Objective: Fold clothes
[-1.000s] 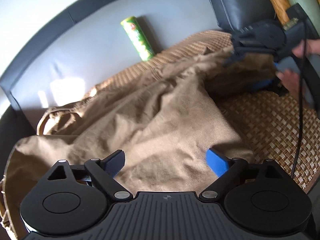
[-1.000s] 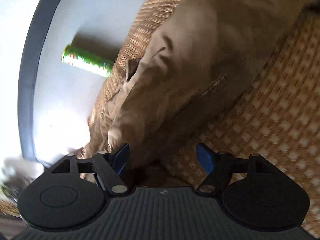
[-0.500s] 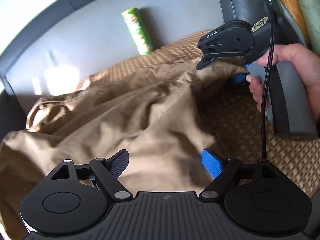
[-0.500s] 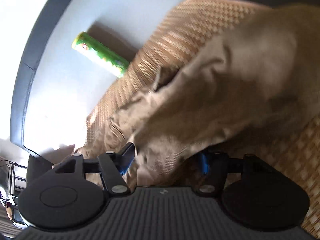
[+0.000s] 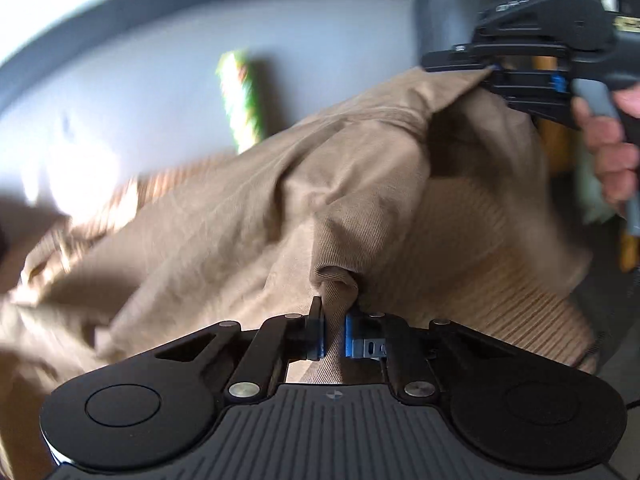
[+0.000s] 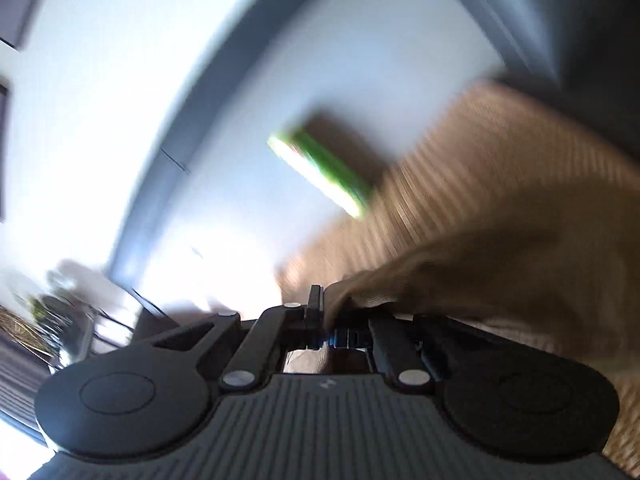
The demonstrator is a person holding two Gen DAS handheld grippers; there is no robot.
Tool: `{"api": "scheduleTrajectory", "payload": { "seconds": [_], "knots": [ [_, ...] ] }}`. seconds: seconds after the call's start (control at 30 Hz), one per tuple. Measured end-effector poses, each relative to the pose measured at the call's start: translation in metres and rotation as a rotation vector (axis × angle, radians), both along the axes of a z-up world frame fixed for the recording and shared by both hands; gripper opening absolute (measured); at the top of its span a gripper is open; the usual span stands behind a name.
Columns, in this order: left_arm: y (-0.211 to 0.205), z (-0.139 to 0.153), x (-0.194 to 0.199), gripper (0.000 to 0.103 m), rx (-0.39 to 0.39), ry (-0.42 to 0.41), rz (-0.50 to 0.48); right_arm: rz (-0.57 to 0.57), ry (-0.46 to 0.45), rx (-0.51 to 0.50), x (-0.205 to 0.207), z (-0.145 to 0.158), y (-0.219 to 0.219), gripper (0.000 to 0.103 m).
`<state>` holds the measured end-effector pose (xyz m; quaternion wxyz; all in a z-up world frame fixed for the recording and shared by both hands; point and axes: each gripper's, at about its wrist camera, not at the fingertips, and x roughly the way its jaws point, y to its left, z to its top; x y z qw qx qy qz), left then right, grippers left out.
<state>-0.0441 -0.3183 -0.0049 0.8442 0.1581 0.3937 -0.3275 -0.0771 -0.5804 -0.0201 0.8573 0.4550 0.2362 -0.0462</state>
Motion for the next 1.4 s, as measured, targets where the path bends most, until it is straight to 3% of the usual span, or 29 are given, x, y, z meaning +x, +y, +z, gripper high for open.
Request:
{"api": "scheduleTrajectory", "payload": {
  "seconds": [0.23,0.4,0.5,0.57,0.67,0.73,0.83,1.0,1.1,1.17,1.2,1.23,1.3,1.37,1.4],
  "knots": [
    [-0.021,0.138,-0.036,0.003,-0.219,-0.159,-0.157,-0.135,-0.130,-0.316,-0.046,0.184,-0.022,0.003],
    [-0.023,0.230,-0.058,0.004,-0.358,-0.263,-0.248,-0.262,-0.190,-0.536,-0.062,0.302,0.000,0.003],
    [0.005,0.277,-0.053,0.004,-0.479,-0.272,-0.271,-0.340,-0.207,-0.676,-0.067,0.368,0.028,0.003],
    [0.036,0.275,-0.039,0.004,-0.491,-0.276,-0.236,-0.376,-0.231,-0.765,-0.082,0.403,0.043,0.003],
    [0.083,0.272,-0.017,0.005,-0.509,-0.281,-0.182,-0.328,-0.232,-0.829,-0.061,0.429,0.086,0.003],
    [0.115,0.270,-0.003,0.005,-0.520,-0.285,-0.147,-0.251,-0.187,-0.890,-0.022,0.428,0.125,0.003],
    [0.174,0.235,0.028,0.005,-0.447,-0.314,-0.006,-0.109,-0.126,-0.963,0.050,0.400,0.195,0.003],
    [0.306,0.159,0.090,0.005,-0.312,-0.303,0.287,0.220,-0.139,-0.915,0.181,0.339,0.339,0.003],
    [0.390,0.094,0.121,0.005,-0.163,-0.261,0.500,0.450,-0.135,-0.904,0.249,0.278,0.444,0.004],
    [0.438,0.042,0.142,0.013,-0.039,-0.154,0.624,0.590,-0.112,-0.900,0.284,0.219,0.513,0.010],
    [0.457,0.015,0.150,0.018,0.019,-0.090,0.675,0.666,-0.083,-0.907,0.292,0.188,0.546,0.025],
    [0.474,-0.013,0.154,0.030,0.083,-0.044,0.721,0.739,-0.042,-0.919,0.296,0.159,0.574,0.035],
    [0.498,-0.058,0.155,0.029,0.183,0.024,0.750,0.861,0.022,-0.970,0.292,0.108,0.616,0.039],
    [0.505,-0.079,0.149,0.029,0.165,0.093,0.745,0.947,0.042,-1.063,0.273,0.070,0.635,0.047],
    [0.500,-0.076,0.146,0.029,0.155,0.083,0.719,0.976,0.056,-1.077,0.264,0.061,0.633,0.051]
  ]
}}
